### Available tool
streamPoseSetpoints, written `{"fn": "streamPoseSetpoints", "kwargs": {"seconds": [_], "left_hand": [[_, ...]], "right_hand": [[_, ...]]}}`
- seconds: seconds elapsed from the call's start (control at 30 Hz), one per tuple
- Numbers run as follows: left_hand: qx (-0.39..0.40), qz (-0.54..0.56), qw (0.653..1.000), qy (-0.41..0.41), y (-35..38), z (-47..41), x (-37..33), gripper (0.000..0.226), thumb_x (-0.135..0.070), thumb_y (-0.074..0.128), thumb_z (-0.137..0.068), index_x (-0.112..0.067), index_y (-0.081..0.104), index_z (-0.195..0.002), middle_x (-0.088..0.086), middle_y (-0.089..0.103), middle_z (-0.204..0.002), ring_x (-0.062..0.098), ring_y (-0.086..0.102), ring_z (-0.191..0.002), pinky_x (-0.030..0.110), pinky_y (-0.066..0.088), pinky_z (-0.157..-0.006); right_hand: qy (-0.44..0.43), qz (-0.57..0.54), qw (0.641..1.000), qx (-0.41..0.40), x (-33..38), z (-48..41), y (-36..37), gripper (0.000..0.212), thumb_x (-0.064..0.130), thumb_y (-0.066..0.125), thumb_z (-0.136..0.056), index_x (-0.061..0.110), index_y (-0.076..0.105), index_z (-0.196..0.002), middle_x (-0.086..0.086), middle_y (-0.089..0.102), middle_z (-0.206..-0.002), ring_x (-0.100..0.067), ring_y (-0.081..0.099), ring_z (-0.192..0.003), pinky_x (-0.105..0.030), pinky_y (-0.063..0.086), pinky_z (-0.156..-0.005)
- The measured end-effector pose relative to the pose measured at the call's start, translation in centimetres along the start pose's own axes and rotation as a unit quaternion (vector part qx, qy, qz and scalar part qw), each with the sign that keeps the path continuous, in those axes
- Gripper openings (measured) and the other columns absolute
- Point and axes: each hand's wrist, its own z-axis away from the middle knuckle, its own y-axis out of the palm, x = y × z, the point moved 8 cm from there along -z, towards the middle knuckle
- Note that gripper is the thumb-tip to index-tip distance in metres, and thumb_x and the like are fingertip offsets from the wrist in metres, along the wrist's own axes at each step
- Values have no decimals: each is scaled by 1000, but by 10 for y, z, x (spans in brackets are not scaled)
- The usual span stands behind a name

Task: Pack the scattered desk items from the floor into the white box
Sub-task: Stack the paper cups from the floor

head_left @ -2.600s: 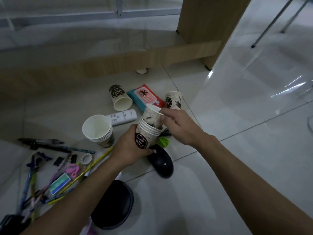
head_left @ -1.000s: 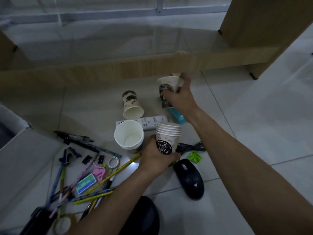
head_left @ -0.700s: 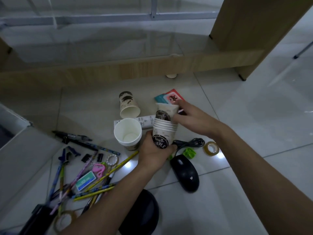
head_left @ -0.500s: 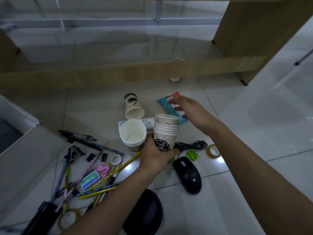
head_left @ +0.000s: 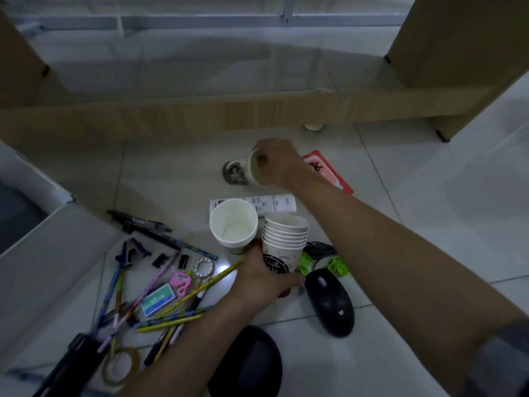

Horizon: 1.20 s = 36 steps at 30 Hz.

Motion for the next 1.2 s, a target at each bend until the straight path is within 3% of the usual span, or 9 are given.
{"fn": "streamPoseSetpoints", "kwargs": {"seconds": [0.07,0.17,0.33,0.43,0.6,0.87,0.97,1.1,1.2], "left_hand": [[-5,-3,1000,2,-3,0,1,61,4,85,-68,-6,52,-118,2,66,-93,-9,59,-52,11,50,-49],[-5,-29,1000,7,-3,1,-1,63,1,87,-65,-4,54,-118,9,70,-98,-7,61,-55,14,51,-51],[-38,-67,996,39,3,3,-22,75,-27,88,-41,-17,55,-108,4,70,-99,23,70,-89,44,61,-72],[-33,-85,993,76,16,4,-45,71,-17,90,-51,-18,53,-112,-3,68,-103,17,66,-92,35,56,-78],[-26,-23,996,80,24,3,-73,68,-14,88,-61,-19,50,-118,2,68,-107,18,66,-94,42,58,-86],[-43,-29,992,112,28,-27,-108,75,-32,84,-53,-29,47,-117,-5,67,-105,26,67,-97,52,58,-84],[-58,-7,992,111,30,-43,-110,71,-33,84,-51,-33,50,-113,-8,68,-104,22,68,-95,52,59,-82],[-49,-18,997,62,47,-58,-95,68,-41,82,-45,-42,49,-105,-9,69,-96,21,70,-86,47,60,-76],[-23,-10,997,71,59,-65,-90,68,-37,88,-51,-43,48,-106,-17,67,-93,-3,66,-80,16,53,-73]], "right_hand": [[37,-92,994,-39,-25,8,-23,24,15,53,-93,9,62,-115,-11,66,-115,-29,63,-105,-24,46,-78],[94,-240,962,94,-52,48,-44,30,19,51,-97,22,53,-127,-7,64,-115,-22,64,-95,-26,55,-66],[110,-146,950,255,-52,112,-66,28,22,48,-98,25,58,-124,-8,68,-104,-22,65,-85,-33,59,-71],[147,-49,943,293,-48,128,-54,36,21,45,-97,20,52,-132,-10,59,-107,-22,58,-86,-34,56,-72],[199,-154,951,182,-44,141,-81,51,54,32,-101,20,52,-134,-4,58,-120,-18,60,-94,-37,52,-84],[98,-110,977,-151,-50,55,-203,23,20,57,-93,20,66,-114,1,64,-114,-14,60,-103,-20,42,-80],[95,-80,983,-136,-60,-1,-207,34,19,55,-93,16,59,-126,-1,59,-122,-15,57,-102,-16,42,-71],[128,13,992,18,-98,-76,-163,60,31,64,-92,9,42,-143,-12,46,-143,-28,50,-125,-29,41,-96],[177,79,975,112,-126,-104,-138,72,45,71,-84,10,44,-140,-12,52,-135,-31,56,-114,-40,47,-97]]}}
